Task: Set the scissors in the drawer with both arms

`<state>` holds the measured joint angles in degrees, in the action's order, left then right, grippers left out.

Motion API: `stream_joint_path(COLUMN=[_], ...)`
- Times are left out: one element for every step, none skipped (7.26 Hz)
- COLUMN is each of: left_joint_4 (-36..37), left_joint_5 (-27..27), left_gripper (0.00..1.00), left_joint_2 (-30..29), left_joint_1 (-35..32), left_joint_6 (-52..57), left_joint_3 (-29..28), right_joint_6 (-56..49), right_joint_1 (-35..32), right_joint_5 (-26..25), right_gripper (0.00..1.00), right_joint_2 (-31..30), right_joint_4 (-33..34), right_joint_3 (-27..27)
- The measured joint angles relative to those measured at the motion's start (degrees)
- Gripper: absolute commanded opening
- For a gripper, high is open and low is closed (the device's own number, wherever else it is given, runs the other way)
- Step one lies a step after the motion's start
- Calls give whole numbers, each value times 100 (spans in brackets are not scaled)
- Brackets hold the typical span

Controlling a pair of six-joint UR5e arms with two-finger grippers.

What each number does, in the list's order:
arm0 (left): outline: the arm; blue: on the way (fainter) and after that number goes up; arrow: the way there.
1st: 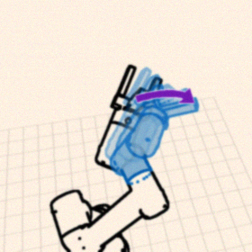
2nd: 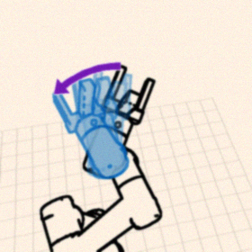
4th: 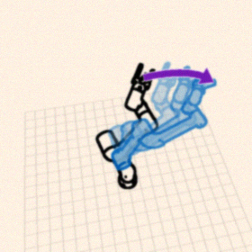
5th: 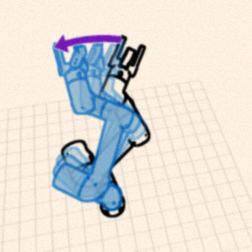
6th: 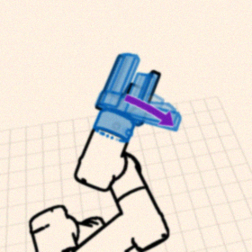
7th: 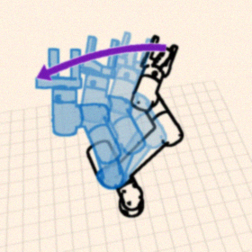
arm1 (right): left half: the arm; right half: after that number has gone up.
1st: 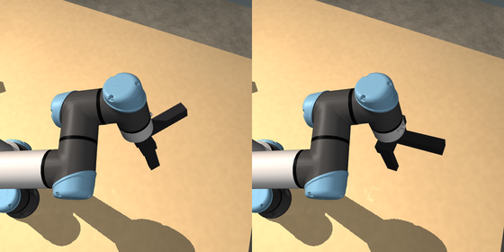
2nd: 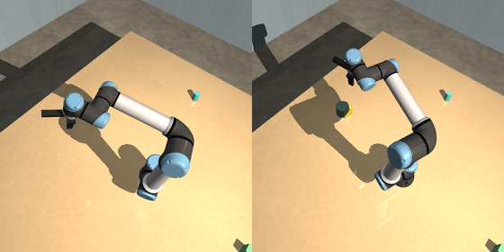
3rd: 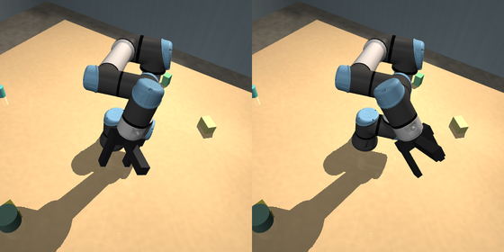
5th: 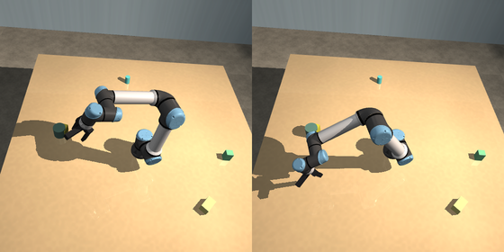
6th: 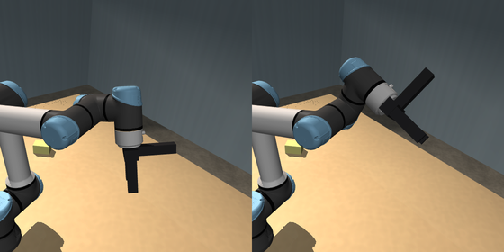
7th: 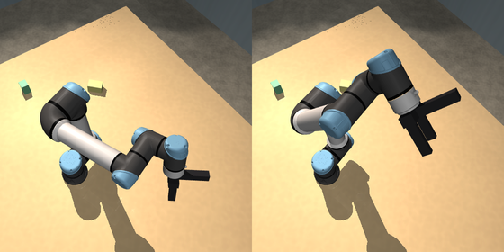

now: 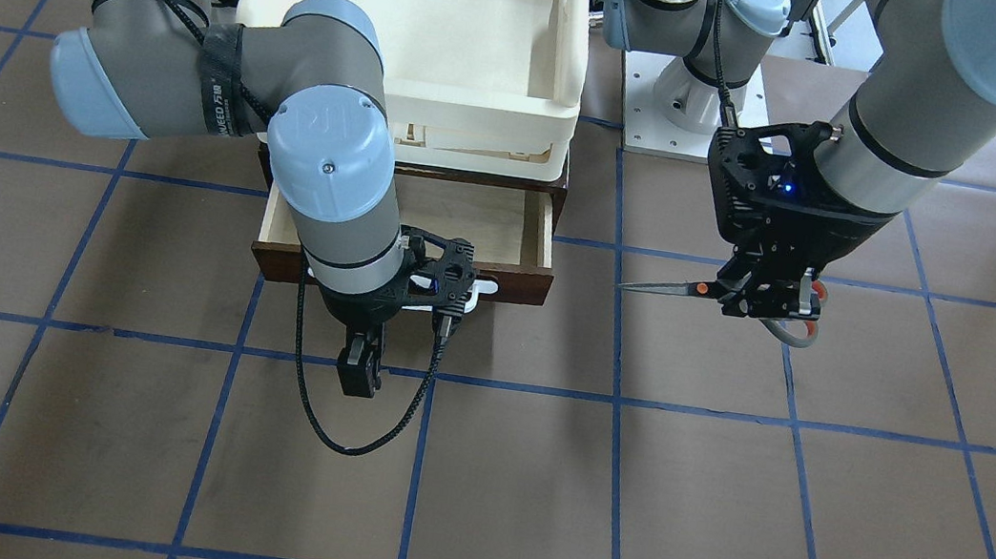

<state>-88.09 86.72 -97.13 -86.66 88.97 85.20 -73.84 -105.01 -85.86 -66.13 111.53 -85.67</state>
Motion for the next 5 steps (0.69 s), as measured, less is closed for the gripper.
stream_joint_path(left_joint_4=[-19, -28, -31, -25, -10], left_joint_5=[1, 5, 6, 6, 7], left_gripper=[1, 1, 1, 1, 1], left_joint_2=[16, 14, -3, -24, -42], left_joint_1=[-12, -15, -17, -18, -18], left_joint_6=[-17, -22, -26, -26, -25], left_joint_3=[9, 11, 14, 14, 14], right_joint_6=[19, 34, 41, 44, 37], right_joint_1=[3, 5, 5, -1, -6], right_joint_5=[38, 62, 72, 76, 75], right_gripper=[100, 100, 100, 100, 100], right_joint_2=[-5, -13, -15, -11, 1], right_joint_4=[-83, -240, -406, -507, -543], right_joint_3=[1, 0, -1, -5, -11])
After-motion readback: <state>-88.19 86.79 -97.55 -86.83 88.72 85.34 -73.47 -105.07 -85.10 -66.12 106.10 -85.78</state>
